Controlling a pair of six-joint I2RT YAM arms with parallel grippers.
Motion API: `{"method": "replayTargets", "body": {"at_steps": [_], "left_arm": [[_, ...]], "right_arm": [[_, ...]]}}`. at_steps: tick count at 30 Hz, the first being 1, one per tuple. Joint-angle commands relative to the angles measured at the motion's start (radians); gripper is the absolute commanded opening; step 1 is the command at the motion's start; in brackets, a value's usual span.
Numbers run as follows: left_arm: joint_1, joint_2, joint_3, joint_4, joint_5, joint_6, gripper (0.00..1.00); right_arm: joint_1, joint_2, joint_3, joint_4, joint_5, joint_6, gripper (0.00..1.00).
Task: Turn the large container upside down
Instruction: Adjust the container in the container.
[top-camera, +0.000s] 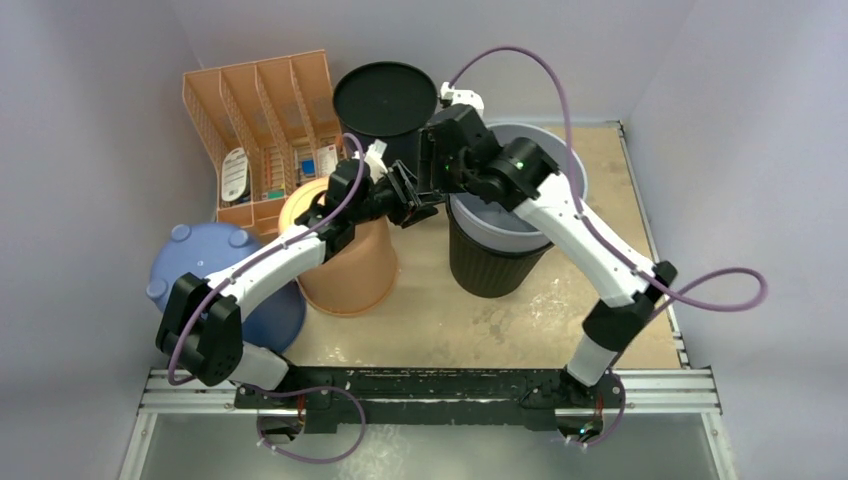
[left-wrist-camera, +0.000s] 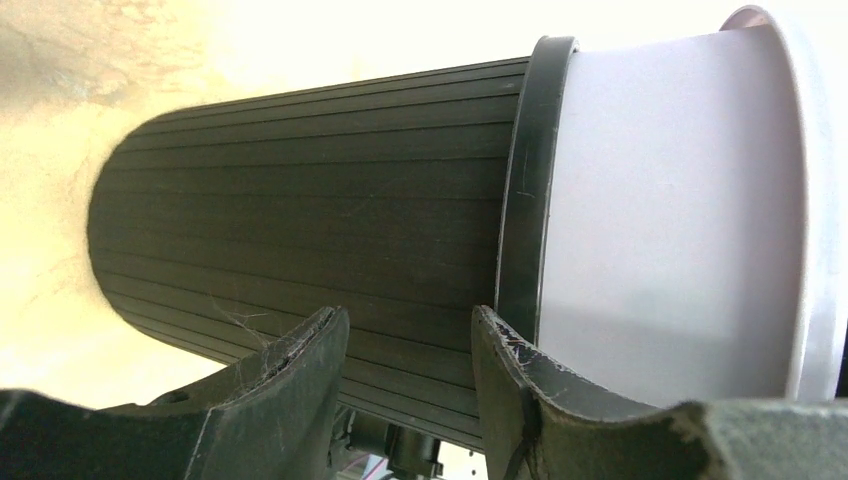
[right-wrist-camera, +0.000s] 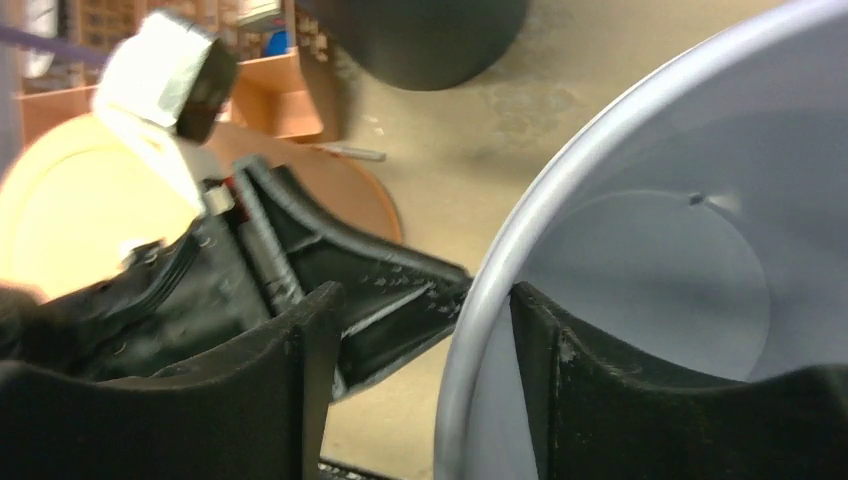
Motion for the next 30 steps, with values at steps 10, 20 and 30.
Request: {"method": "replayTargets", "body": {"at_steps": [10, 20, 30], "left_arm": [[-0.011, -0.033, 0.052, 0.092, 0.026, -0.019, 0.49], [-0.011, -0.011, 0.089, 0.110, 0.043, -0.024, 0.50], [-0.080, -0.002, 0.069, 0.217, 0.066, -0.105, 0.58]], "right_arm": [[-0.001, 0.001, 0.117, -0.057, 0.192, -0.027, 0.28], [-0.001, -0.198, -0.115, 0.057, 0.135, -0.261, 0.00], [-0.002, -0.511, -0.505, 0.419, 0.072, -0.465, 0.00]]}}
